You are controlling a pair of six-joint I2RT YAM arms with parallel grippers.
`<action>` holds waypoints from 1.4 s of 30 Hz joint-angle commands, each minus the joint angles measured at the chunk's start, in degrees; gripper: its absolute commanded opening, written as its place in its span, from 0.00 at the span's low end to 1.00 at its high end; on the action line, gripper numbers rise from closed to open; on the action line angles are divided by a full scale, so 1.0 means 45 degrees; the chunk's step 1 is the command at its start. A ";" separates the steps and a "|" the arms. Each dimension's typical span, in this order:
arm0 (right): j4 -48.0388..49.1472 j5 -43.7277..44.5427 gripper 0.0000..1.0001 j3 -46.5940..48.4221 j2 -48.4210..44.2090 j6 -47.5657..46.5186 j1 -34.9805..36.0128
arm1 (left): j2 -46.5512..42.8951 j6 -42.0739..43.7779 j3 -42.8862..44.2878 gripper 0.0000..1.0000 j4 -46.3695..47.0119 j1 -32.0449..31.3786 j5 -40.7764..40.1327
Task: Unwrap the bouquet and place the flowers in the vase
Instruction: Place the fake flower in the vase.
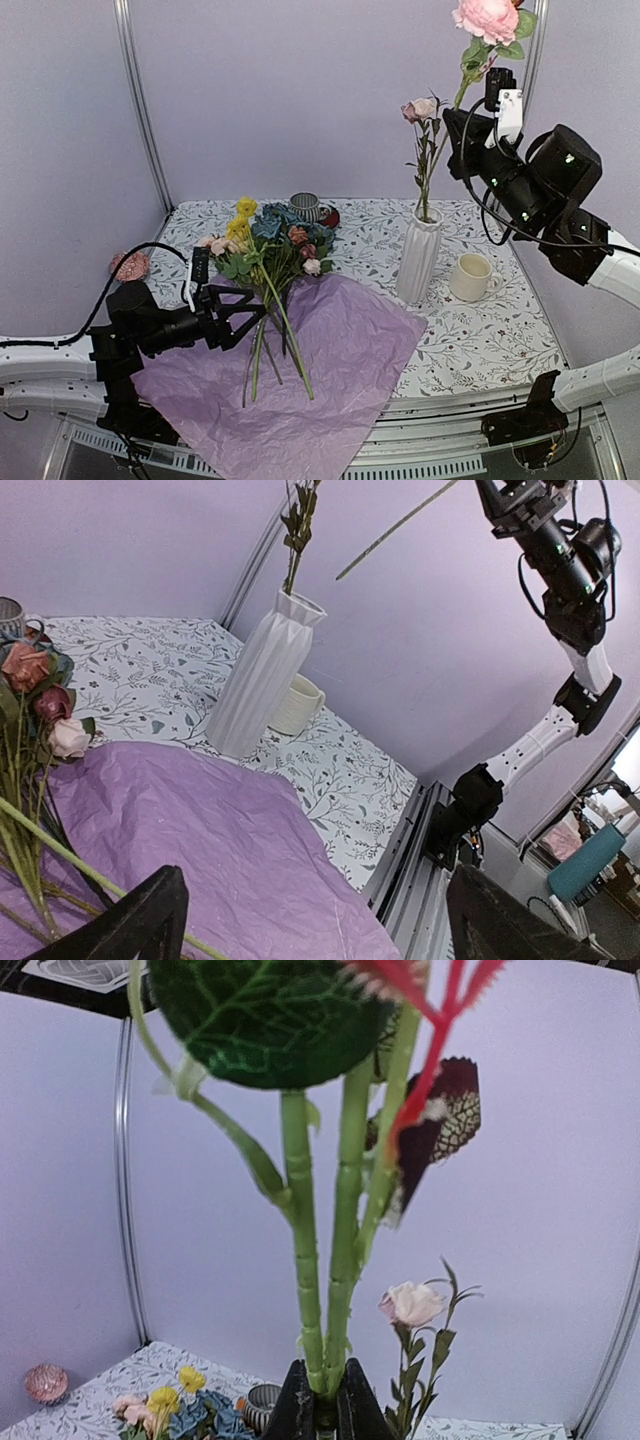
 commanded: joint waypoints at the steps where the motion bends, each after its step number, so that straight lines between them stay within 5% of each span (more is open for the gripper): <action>1: -0.0427 0.0832 0.02 0.1401 0.0211 -0.0390 -0.0575 | 0.0269 0.0139 0.0009 0.91 0.0450 -0.0047 -0.0040; 11: -0.0675 0.0314 0.02 0.1365 0.0860 0.0694 -0.1707 | 0.0270 -0.0003 -0.0105 0.89 0.0453 -0.0047 -0.0120; 21: -0.0613 -0.2023 0.02 -0.1347 0.1572 0.3411 -0.3904 | 0.0056 -0.0046 -0.0193 0.89 0.0277 -0.0047 -0.0220; 29: -0.0456 -0.2149 0.04 -0.2803 0.3029 0.5186 -0.4144 | 0.0092 -0.0072 -0.0224 0.87 0.0315 -0.0034 -0.0292; 32: -0.0463 -0.2068 0.20 -0.3163 0.3205 0.5544 -0.4144 | 0.0122 -0.0094 -0.0248 0.87 0.0277 -0.0028 -0.0363; 36: -0.0561 -0.2199 0.69 -0.3537 0.2725 0.5446 -0.4149 | 0.0203 -0.0108 -0.0225 0.87 0.0202 -0.0028 -0.0438; 42: -0.1391 -0.2650 0.78 -0.3756 0.1075 0.4952 -0.4149 | 0.0379 -0.0220 -0.0108 0.87 -0.0063 -0.0009 -0.0806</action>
